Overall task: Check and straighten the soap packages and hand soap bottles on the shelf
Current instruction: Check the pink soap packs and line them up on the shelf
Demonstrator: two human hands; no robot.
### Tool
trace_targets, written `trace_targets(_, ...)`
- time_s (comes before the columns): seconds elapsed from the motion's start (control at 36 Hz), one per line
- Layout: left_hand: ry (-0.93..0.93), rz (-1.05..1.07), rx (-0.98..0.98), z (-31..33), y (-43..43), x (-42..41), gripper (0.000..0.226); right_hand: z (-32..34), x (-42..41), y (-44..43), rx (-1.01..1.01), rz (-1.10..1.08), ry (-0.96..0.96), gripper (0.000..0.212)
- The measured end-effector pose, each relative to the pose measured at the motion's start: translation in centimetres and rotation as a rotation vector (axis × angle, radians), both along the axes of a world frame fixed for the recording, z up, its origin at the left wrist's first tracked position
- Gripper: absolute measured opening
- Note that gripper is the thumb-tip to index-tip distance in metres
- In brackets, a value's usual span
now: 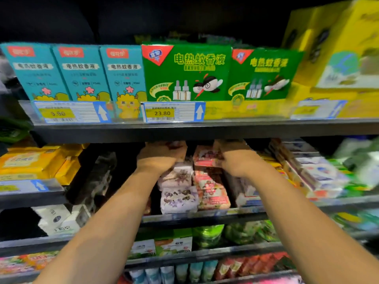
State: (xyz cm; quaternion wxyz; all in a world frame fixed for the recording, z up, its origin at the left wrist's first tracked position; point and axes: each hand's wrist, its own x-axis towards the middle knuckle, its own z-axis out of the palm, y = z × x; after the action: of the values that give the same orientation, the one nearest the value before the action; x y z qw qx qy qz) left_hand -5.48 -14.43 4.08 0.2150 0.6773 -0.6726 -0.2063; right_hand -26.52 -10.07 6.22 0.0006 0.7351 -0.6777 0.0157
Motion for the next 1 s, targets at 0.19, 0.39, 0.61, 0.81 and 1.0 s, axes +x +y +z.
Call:
trace_targets(0.19,0.027,-0.195,0.142,-1.5,-1.8,-5.2,0.046,-2.4,-1.3,3.0,0.058,0.093,0.004,0.04)
trace_targets(0.39,-0.335,-0.198,-0.028,-2.1,-2.0,-9.7,0.084,-5.4,-0.9,3.6,0.006,0.116,0.14,0.034)
trace_targets(0.61,-0.494,-0.202,-0.018,-3.4,-3.2,-11.7,0.076,-5.9,-1.1,3.4,-0.099,0.108,0.232,0.025)
trace_targets(0.81,-0.452,-0.288,0.024,-4.1,-4.8,-9.8,0.066,-5.5,-1.0,3.3,-0.103,0.074,0.206,0.023)
trace_targets(1.0,-0.326,-0.609,-0.088,-3.9,-5.5,-5.8,0.028,-5.7,-0.6,3.0,-0.112,0.04,0.194,0.025)
